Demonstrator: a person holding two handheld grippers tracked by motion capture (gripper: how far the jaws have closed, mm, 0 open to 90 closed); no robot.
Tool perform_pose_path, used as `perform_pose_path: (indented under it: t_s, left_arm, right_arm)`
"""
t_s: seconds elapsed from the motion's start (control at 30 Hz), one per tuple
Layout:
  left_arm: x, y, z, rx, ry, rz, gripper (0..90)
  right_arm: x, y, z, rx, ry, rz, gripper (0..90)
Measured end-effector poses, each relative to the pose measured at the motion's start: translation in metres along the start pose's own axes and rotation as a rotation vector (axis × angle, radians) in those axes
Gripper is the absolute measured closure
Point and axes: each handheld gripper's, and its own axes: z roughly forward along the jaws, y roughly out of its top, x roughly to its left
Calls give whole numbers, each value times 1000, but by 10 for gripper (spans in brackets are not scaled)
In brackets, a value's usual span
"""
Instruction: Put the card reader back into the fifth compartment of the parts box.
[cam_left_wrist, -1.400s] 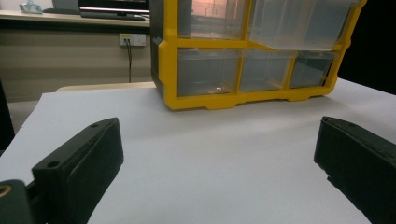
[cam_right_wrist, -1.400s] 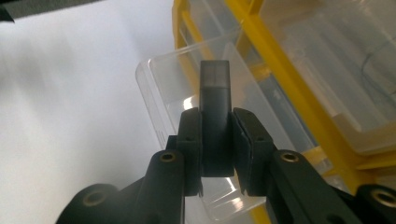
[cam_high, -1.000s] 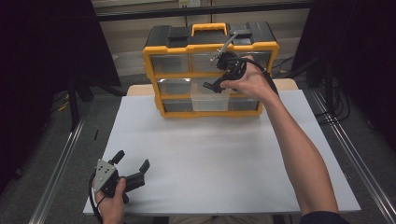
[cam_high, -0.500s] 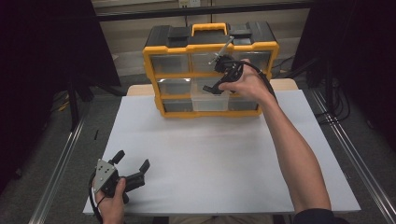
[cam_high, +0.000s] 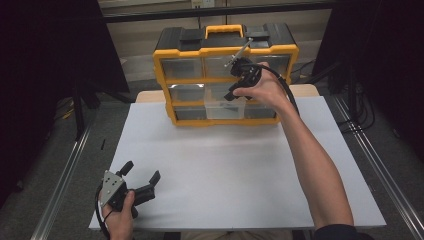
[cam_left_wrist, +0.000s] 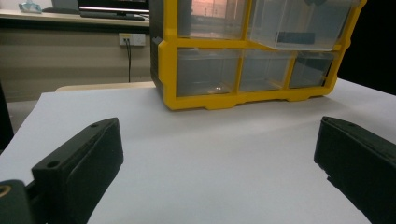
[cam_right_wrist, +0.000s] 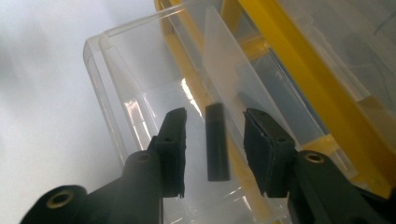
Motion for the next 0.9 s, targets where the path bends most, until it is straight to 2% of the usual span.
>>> perform_pose_path:
  t_s: [0.13,0.3,0.47,0.57,0.7,0.9]
  left_arm:
    - [0,0,0,1,0,2,15]
    - [0,0,0,-2,2,-5,15]
    - [0,0,1,3,4,1,15]
    - [0,0,1,4,7,2,15]
    - [0,-1,2,6,8,0,15]
    - [0,-1,2,10,5,4,15]
  right_arm:
    - [1,0,-1,-20,-15,11,446]
    - [0,-2,-6,-69,-36,34,352]
    - [1,-5,-13,-154,-50,61,261]
    - [3,-9,-16,-182,-73,77,173]
    - [5,-18,-20,-209,-86,99,123]
    - [5,-33,-27,-292,-113,136,94]
